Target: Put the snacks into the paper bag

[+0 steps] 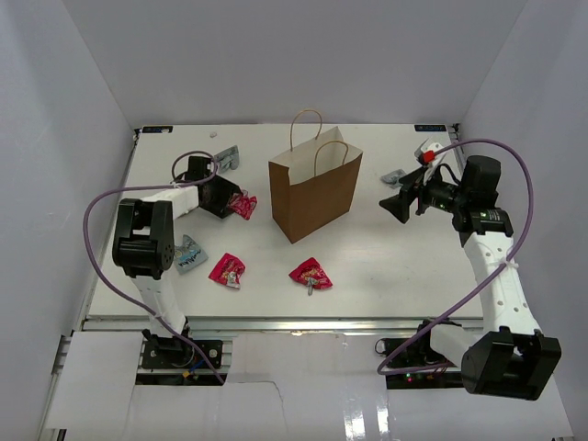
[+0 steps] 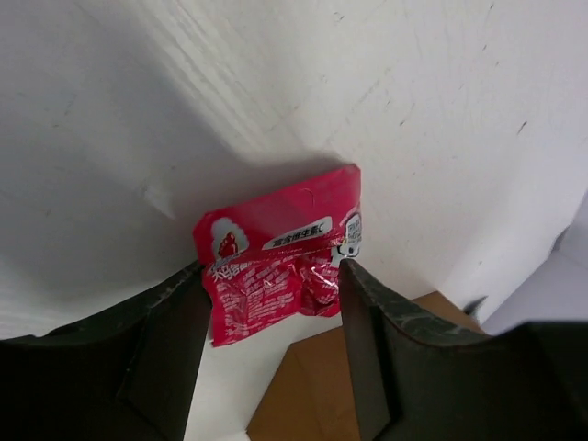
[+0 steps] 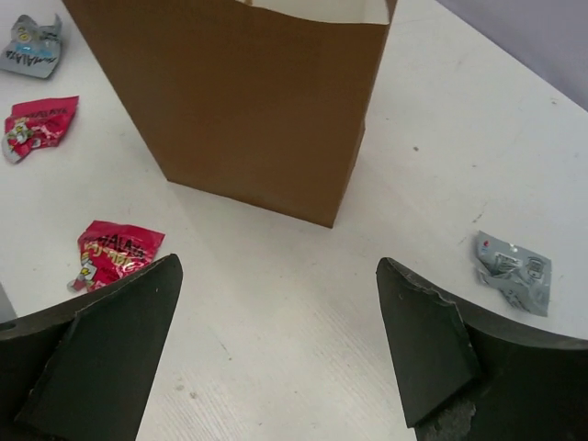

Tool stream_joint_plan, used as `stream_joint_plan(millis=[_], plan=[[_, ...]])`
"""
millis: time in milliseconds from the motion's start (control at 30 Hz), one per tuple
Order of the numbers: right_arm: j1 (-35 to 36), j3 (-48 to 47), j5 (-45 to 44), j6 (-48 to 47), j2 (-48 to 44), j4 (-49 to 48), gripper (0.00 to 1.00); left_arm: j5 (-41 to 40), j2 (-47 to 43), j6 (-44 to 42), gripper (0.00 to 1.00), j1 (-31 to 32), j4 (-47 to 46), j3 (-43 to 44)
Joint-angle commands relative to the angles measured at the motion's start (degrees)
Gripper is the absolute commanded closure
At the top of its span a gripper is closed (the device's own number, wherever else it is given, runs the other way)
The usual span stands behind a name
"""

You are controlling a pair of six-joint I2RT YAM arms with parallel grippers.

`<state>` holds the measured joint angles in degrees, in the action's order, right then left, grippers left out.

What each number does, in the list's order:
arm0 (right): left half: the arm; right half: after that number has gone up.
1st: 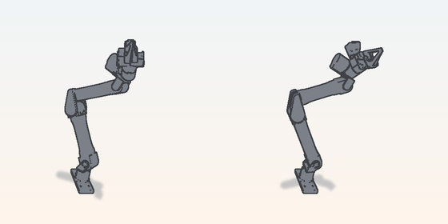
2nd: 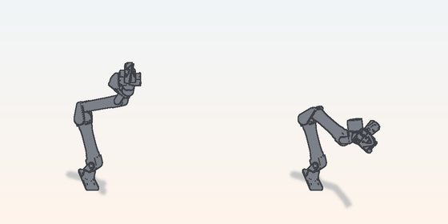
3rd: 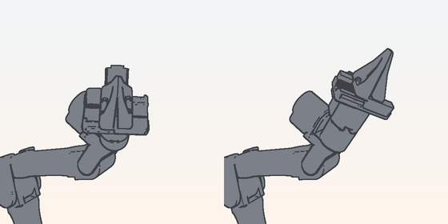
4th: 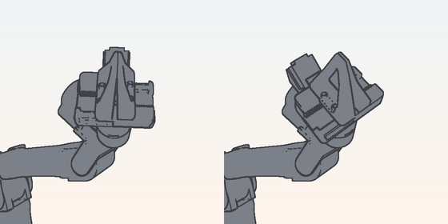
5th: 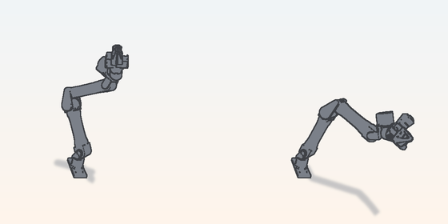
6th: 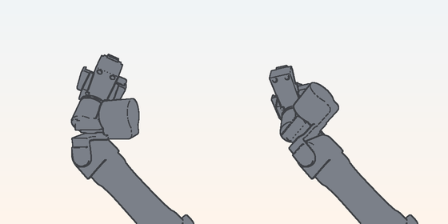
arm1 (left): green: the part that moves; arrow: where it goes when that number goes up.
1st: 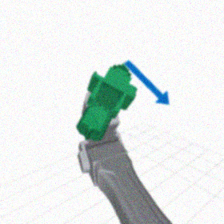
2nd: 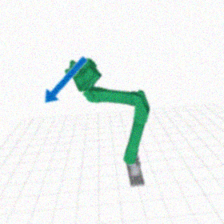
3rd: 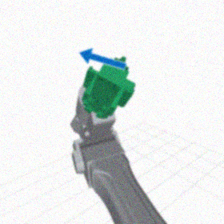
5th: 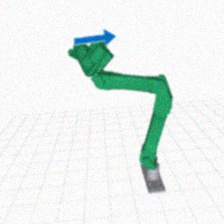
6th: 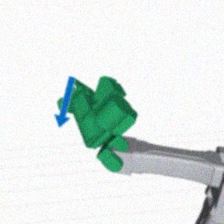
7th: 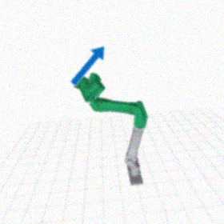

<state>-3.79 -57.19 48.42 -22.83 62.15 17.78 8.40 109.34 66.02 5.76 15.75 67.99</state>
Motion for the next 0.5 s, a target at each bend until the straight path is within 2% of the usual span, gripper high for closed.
stream_joint_plan(millis=[0, 33, 67, 100, 133, 200, 233, 367, 467], plan=[[-0.34, 1.20, 4.74, -1.42, -0.80, 3.21, 0.08, -2.69, 1.58, 0.52, 0.34, 0.22, 0.34, 1.45], [-0.34, 1.55, 7.36, -3.78, -0.54, 4.62, 0.08, -2.87, 2.01, 0.17, 0.44, 0.22, -0.01, 1.62], [-0.25, 1.55, 9.21, -6.15, -0.36, 6.46, 0.07, -2.78, 2.80, -0.27, 0.50, 0.22, -0.89, 1.62], [-0.34, 1.47, 13.76, -9.65, -0.10, 12.74, 0.06, -2.60, 3.24, -1.58, 0.55, 0.22, -1.59, 1.62], [-0.16, 1.29, 15.72, -18.65, 0.07, 16.55, 0.05, -1.65, 3.60, -2.38, 0.64, 0.22, -2.29, 1.62], [0.27, 1.38, 17.66, -26.62, 0.34, 26.19, 0.05, -0.41, 4.04, -4.57, 0.73, 0.22, -4.84, 1.36], [0.54, 1.47, 17.23, -32.74, 0.34, 28.60, 0.04, 0.73, 3.95, -5.19, 0.82, 0.22, -5.81, 0.84], [0.80, 3.39, 14.86, -39.73, 0.34, 34.24, 0.03, 4.33, 1.67, -9.14, 0.96, 0.22, -13.18, -2.68], [1.07, 4.01, 14.59, -41.41, 0.34, 35.83, 0.03, 6.62, -0.35, -13.01, 1.00, 0.22, -15.22, -4.00]])
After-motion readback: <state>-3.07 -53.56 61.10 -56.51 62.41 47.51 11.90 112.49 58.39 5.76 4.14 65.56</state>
